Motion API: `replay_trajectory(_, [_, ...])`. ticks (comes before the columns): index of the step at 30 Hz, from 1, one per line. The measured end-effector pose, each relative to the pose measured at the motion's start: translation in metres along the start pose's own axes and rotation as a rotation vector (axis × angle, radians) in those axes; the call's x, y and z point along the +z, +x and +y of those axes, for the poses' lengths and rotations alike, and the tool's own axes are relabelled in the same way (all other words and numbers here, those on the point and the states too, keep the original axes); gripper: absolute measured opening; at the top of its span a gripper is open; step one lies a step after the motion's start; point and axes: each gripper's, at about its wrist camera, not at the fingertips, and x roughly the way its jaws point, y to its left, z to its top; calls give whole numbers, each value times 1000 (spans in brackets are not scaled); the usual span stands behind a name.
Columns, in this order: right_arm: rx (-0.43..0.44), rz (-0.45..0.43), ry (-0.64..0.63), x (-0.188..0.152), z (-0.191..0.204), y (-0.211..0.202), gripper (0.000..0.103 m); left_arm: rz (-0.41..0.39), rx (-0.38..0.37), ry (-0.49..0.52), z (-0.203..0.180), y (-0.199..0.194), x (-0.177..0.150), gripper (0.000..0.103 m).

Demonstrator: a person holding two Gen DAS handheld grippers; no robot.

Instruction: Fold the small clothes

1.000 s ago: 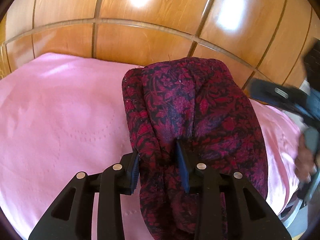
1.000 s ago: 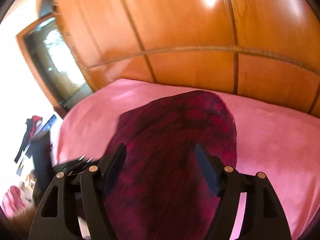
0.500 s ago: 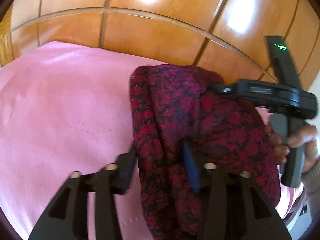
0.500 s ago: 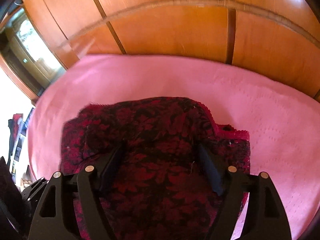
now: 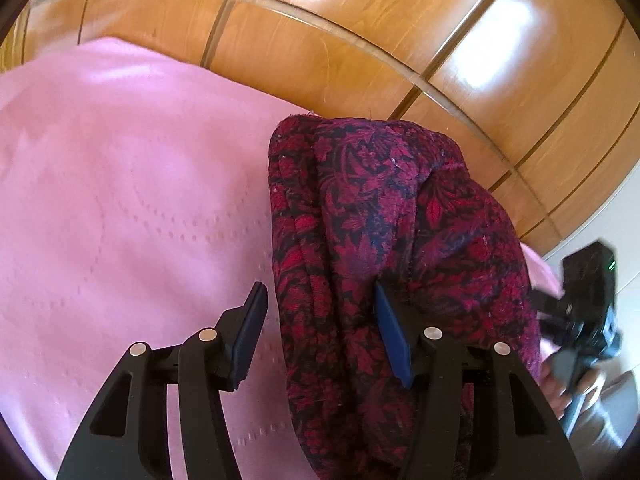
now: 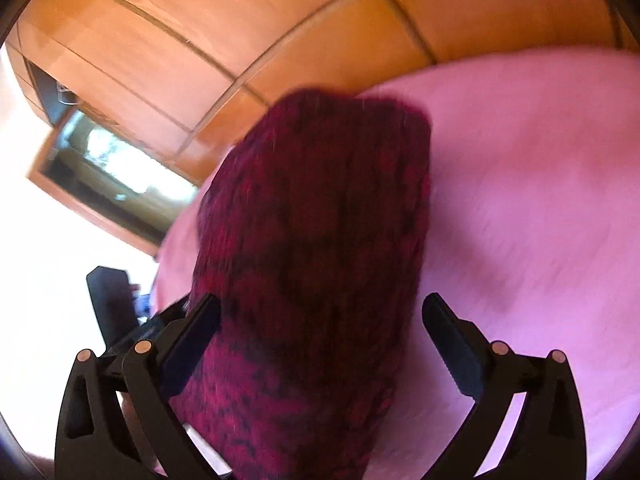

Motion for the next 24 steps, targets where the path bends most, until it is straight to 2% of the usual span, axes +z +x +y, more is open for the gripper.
replay_trajectory(4, [78, 17, 31, -5, -9, 21, 101, 10, -49, -44, 11, 3, -2, 54])
replay_trajectory(7, [98, 32, 34, 2, -9, 32, 101, 32, -145, -121, 25, 9, -3, 54])
replay_trajectory(8, [95, 47, 26, 4, -7, 34, 101, 44, -207, -157, 30, 13, -5, 53])
replay_trajectory(9, [100, 61, 15, 4, -4, 34, 99, 48, -251, -174, 31, 14, -7, 52])
replay_trajectory(11, [122, 59, -9, 5, 3, 29, 86, 30, -302, -185, 28, 11, -11, 50])
replay_trajectory(13, [161, 44, -47, 1, 15, 14, 81, 19, -351, -177, 19, 6, -12, 49])
replay_trajectory(16, [191, 0, -96, -6, 27, -16, 78, 15, -402, -122, -9, -2, -10, 49])
replay_trajectory(19, [187, -90, -100, -16, 24, -63, 78, 32, -469, -59, -52, 3, -5, 49])
replay_trajectory(24, [89, -279, -50, -38, -13, -165, 78, 124, -567, 95, -160, 47, 6, 49])
